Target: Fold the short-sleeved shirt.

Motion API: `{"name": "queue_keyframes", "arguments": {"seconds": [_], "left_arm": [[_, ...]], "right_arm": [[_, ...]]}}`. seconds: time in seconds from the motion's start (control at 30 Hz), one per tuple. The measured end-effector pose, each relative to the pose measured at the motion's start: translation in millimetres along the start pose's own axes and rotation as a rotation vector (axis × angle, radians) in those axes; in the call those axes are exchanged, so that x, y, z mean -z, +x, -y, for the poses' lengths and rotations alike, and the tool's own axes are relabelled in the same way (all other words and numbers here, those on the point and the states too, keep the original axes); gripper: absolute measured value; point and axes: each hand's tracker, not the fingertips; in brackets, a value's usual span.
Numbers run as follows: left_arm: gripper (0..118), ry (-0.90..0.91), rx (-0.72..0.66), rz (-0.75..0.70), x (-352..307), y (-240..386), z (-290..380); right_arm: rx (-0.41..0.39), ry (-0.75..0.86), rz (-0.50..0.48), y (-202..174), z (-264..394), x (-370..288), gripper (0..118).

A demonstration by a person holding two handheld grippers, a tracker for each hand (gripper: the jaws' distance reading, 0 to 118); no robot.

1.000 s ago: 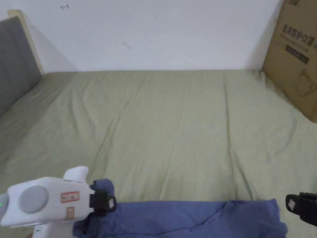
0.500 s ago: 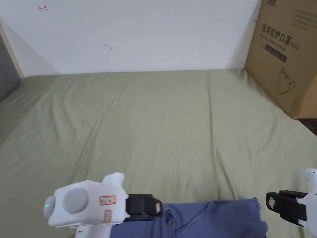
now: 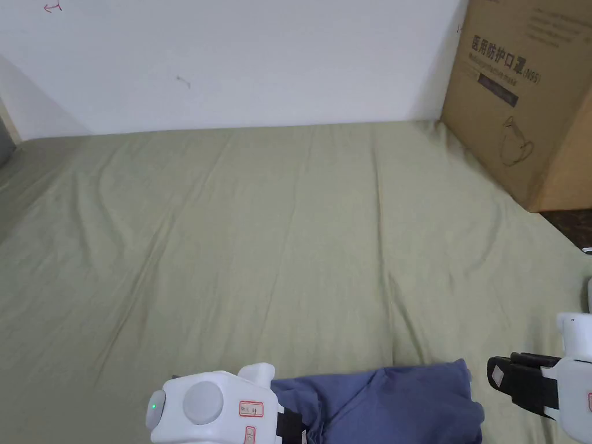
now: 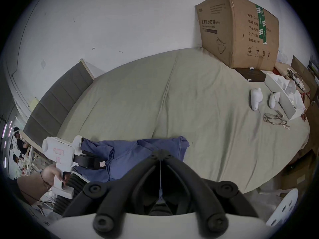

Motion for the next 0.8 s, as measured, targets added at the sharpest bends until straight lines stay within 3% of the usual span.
{"name": "queue_keyframes", "arguments": {"seconds": [0.13,0.27,0.33,0.37,0.43,0.47,0.53,0.63,0.7,0.8], "left_arm": [[3,0.023,-0.05,0.113,-40,-18,5],[3,0.173,-0.139,0.215,-114,-63,22],[12,0.234,-0.211,0.286,-145,-94,29],[28,0.261,-0.251,0.327,-157,-112,33],[94,0.292,-0.301,0.342,-170,-139,40],[114,0.297,-0.308,0.349,-173,-144,43],[118,0.312,-0.335,0.367,-168,-162,44],[118,0.186,-0.338,0.355,-144,-184,48],[118,0.091,-0.415,0.441,-115,-190,47],[118,0.108,-0.38,0.624,-85,-163,32]], "right_arm": [[0.007,-0.003,0.009,6,2,4,0],[0.004,-0.007,0.006,6,1,6,0],[-0.006,-0.006,0.008,5,-1,7,0],[-0.009,-0.006,0.01,1,-1,6,0],[-0.01,-0.008,0.008,-2,-2,7,0],[-0.011,-0.008,0.007,-3,-3,8,0],[-0.021,-0.012,0.013,-6,-4,8,0],[-0.026,-0.011,0.025,-7,-5,8,0],[-0.028,-0.016,0.029,-7,-6,7,0],[-0.035,-0.022,0.043,-8,-6,7,0]]}}
